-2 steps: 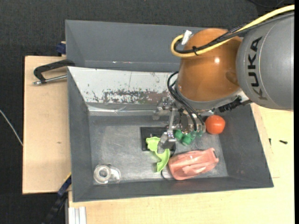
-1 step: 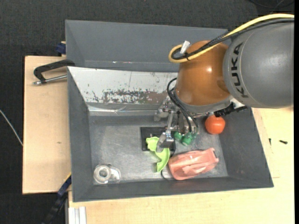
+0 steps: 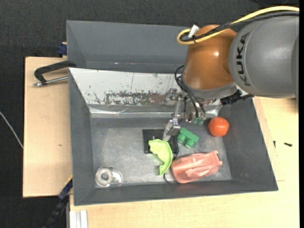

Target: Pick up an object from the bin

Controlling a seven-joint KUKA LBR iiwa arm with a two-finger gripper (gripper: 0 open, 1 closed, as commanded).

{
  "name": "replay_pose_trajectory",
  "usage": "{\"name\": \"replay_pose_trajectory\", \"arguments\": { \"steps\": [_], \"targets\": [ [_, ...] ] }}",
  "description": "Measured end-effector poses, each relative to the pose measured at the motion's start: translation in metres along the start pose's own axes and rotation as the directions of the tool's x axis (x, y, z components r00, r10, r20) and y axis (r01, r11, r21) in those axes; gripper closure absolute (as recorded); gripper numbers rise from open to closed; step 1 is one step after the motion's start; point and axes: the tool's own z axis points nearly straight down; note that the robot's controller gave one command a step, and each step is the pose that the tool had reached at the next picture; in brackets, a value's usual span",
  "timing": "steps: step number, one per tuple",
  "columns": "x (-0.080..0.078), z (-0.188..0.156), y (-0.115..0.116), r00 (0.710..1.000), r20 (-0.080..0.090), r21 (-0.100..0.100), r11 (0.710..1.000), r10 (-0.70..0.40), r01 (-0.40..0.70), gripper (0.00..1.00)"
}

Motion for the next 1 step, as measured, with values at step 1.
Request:
{"name": "replay_pose_trajectory", "arguments": {
  "steps": [1],
  "targets": [
    [0.0072, 0.0193, -0.0023, 1.0, 0.003, -0.001, 1.0, 0.031, -0.031, 0.0]
  ]
}}
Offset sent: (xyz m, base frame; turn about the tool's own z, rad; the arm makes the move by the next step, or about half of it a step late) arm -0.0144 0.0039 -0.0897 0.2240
